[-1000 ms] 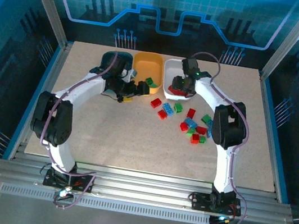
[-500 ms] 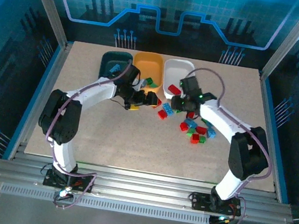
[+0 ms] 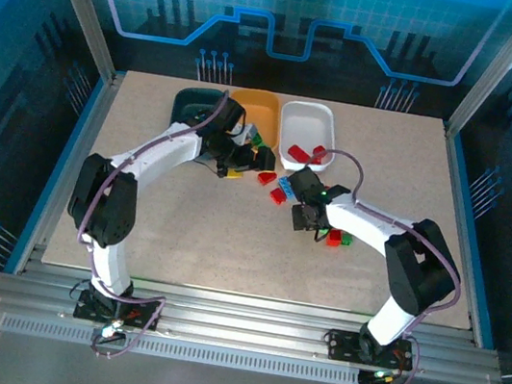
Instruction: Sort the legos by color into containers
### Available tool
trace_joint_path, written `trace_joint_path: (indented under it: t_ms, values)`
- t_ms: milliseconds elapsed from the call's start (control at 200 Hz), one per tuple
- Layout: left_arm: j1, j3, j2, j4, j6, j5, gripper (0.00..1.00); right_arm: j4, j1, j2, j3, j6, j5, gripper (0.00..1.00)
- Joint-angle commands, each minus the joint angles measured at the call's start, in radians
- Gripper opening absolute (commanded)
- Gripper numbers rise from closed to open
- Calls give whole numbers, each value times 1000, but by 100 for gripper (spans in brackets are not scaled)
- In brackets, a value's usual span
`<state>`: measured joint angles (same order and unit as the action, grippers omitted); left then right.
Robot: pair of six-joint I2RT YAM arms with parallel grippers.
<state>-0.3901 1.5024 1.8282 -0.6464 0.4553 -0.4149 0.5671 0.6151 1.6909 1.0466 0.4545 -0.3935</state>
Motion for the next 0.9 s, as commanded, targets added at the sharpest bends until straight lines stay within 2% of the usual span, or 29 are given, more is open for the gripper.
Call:
trace_joint_path:
  t_ms: [0, 95, 200, 310, 520, 620, 815, 895]
  values:
    - [-1, 25, 29, -49, -38, -16, 99, 13, 6, 25, 0, 10, -59, 56]
    - [-1, 7, 25, -30, -39, -16, 99, -8, 6, 63, 15, -5, -56, 54]
    - [1, -3, 19, -25, -47, -13, 99, -3, 5, 103, 53, -10, -66, 42]
    - [0, -13, 7, -22, -53, 1, 99, -7, 5, 118, 75, -20, -64, 36]
    - [0, -19, 3, -19, -62, 2, 99, 5, 9, 125, 87, -36, -63, 28]
    - [2, -19, 0, -19, -65, 1, 99, 9, 11, 118, 87, -34, -69, 28]
    - [5, -24, -6, -13, -66, -4, 99, 13, 9, 145, 125, -45, -84, 38]
    - [7, -26, -7, -14, -66, -4, 99, 1, 4, 168, 145, -55, -81, 39]
